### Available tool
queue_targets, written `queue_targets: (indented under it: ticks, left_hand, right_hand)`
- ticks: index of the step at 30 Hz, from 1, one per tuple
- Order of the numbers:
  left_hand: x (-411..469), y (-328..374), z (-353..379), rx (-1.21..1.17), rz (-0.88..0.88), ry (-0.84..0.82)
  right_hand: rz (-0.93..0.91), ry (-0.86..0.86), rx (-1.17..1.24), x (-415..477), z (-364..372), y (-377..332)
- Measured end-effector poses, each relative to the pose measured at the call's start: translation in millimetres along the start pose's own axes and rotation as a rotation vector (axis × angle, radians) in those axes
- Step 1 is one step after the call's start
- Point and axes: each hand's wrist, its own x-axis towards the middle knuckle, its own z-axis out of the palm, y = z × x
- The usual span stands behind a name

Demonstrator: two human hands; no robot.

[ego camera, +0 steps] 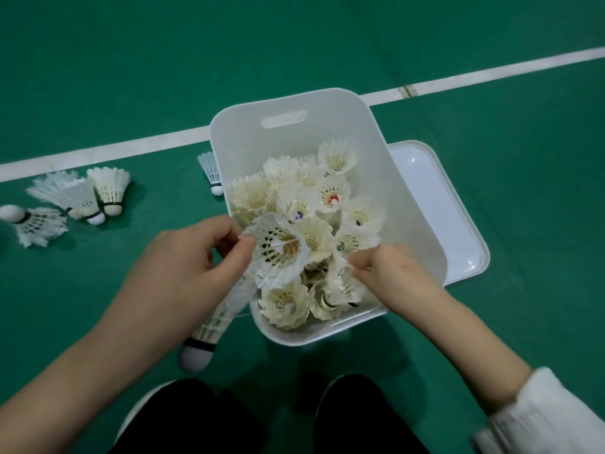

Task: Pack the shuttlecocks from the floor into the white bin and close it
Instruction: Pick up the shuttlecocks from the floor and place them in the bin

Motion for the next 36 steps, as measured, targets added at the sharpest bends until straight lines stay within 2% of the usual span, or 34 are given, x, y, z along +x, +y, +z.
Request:
queue_targets:
  ticks: [7,10,12,14,16,18,20,23,28,30,32,36]
  left_hand:
    - [0,-1,2,-0.007,0.011,0.003]
    - [0,0,0,-0.024,0.002,0.022]
    - [2,1,0,-0.033,-0.007,0.028]
    - [2,0,0,-0.027,-0.008,0.030]
    - [2,0,1,-0.036,-0.014,0.030]
    - [2,0,1,-0.044,-0.010,0.026]
    - [2,1,2,-0.024,0.007,0.029]
    - [1,-1,3,0.002,0.032,0.024]
    - [-1,-8,-10,-0.130,0.043,0.089]
    - [-1,-12,-18,-0.135,0.074,0.122]
    - [1,-16,-22,-0.115,0.082,0.140]
    - [2,-19,-21,-0.008,0.166,0.174]
  right_hand:
    - [-0.080,0.029,-0.034,-9,-5,1]
    - [-0.189,0.213,-0.036,-18,-18,-1]
    - [-0.312,0.383,0.076,-26,-30,-7]
    - [-0.503,0.440,0.283,-37,-41,-20]
    - [-0.702,0.397,0.418,-46,-44,-33]
    - [-0.803,0.280,0.437,-47,-37,-43]
    - [-0.828,0.205,0.324,-41,-22,-48]
    - [-0.825,0.308,0.170,-36,-4,-48]
    - [-0.537,0.339,0.360,-35,-31,-32]
    - [-0.478,0.278,0.396,-34,-37,-28]
    - [-0.496,0.159,0.403,-34,-32,-34]
    - [-0.557,-0.050,0.234,-30,-6,-47]
